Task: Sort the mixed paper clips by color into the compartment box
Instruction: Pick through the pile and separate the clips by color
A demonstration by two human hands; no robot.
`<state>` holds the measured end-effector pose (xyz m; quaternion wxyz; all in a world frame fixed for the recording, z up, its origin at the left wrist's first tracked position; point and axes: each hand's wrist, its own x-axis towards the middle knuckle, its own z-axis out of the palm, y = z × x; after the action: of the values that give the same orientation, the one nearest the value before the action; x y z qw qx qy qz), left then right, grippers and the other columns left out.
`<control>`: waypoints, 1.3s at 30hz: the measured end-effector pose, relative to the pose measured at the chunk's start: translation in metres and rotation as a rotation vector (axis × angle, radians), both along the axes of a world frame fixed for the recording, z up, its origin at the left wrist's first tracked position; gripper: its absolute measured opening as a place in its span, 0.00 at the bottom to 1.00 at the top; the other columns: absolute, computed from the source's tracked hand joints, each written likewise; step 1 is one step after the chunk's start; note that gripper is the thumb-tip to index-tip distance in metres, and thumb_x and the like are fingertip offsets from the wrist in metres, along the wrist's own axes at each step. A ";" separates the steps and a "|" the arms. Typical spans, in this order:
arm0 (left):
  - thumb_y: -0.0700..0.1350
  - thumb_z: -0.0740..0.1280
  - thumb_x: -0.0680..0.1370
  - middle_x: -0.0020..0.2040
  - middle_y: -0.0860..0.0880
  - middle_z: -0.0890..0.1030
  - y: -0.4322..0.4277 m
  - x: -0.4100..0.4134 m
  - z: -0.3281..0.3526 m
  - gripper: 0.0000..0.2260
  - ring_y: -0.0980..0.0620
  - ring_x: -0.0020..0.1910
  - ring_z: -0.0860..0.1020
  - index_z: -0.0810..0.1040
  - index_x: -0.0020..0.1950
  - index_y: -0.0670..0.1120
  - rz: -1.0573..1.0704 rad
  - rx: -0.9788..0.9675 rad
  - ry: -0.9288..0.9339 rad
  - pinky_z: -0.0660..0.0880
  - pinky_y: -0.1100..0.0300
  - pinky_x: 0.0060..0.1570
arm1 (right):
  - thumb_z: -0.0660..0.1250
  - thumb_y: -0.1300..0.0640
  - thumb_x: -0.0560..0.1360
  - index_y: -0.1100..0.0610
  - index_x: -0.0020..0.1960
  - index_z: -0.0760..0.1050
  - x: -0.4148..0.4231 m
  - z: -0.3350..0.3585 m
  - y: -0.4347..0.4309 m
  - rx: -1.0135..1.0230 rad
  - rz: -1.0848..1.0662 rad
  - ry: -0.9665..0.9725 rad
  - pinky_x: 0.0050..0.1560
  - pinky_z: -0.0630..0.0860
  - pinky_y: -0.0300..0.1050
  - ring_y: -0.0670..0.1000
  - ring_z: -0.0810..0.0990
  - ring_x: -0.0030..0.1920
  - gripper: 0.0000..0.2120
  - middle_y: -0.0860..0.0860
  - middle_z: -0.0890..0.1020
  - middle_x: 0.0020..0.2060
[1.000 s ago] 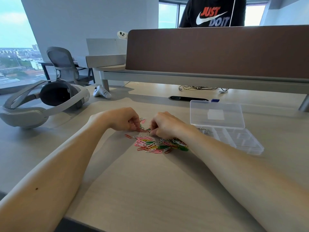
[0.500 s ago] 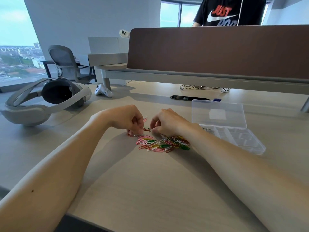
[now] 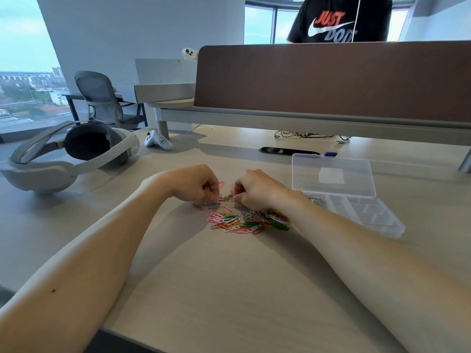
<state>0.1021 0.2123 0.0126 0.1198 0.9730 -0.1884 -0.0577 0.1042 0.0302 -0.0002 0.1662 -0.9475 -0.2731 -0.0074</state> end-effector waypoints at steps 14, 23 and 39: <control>0.46 0.77 0.69 0.31 0.57 0.80 -0.003 -0.002 0.005 0.05 0.60 0.30 0.75 0.84 0.43 0.50 0.013 0.028 0.040 0.74 0.66 0.36 | 0.70 0.58 0.76 0.60 0.51 0.83 0.003 0.006 -0.010 0.057 0.003 -0.008 0.43 0.71 0.41 0.49 0.77 0.44 0.07 0.53 0.83 0.46; 0.45 0.71 0.75 0.32 0.56 0.78 -0.009 -0.002 0.003 0.09 0.59 0.31 0.73 0.77 0.35 0.51 -0.012 0.106 -0.016 0.68 0.64 0.36 | 0.68 0.61 0.77 0.60 0.50 0.82 0.000 0.022 -0.035 0.078 0.000 0.007 0.39 0.72 0.36 0.43 0.77 0.41 0.06 0.46 0.79 0.40; 0.41 0.69 0.76 0.37 0.49 0.83 -0.143 0.029 0.033 0.03 0.56 0.31 0.82 0.80 0.45 0.42 -0.283 -0.168 -0.111 0.78 0.67 0.34 | 0.69 0.55 0.76 0.56 0.48 0.84 0.000 0.034 -0.136 0.076 -0.288 -0.011 0.33 0.70 0.34 0.42 0.78 0.33 0.06 0.44 0.80 0.32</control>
<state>0.1313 0.0695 0.0457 0.1810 0.9250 -0.3342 -0.0042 0.1041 -0.1055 0.0339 0.1979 -0.9698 -0.1348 -0.0466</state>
